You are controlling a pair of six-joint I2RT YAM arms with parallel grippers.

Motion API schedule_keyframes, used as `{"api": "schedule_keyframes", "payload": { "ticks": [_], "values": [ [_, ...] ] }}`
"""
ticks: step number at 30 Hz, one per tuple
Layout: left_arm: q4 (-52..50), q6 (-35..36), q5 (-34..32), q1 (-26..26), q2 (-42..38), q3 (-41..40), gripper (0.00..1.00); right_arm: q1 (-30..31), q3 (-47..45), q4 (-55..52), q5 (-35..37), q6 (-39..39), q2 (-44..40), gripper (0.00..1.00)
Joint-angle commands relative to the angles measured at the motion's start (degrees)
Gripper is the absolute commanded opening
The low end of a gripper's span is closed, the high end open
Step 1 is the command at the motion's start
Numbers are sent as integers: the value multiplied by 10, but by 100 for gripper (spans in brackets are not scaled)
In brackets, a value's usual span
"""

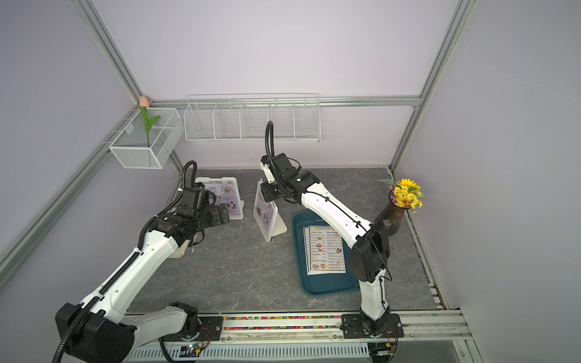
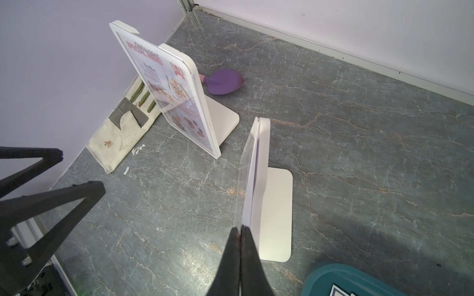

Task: Replace the menus in the menu holders
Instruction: Take out the menu from the menu holder.

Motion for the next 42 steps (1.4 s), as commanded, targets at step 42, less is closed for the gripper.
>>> {"api": "schedule_keyframes", "payload": {
  "ticks": [42],
  "values": [
    [-51,63,-93,76,18,155,100,68,-111,86,-293,-39,-170,7]
  ]
}}
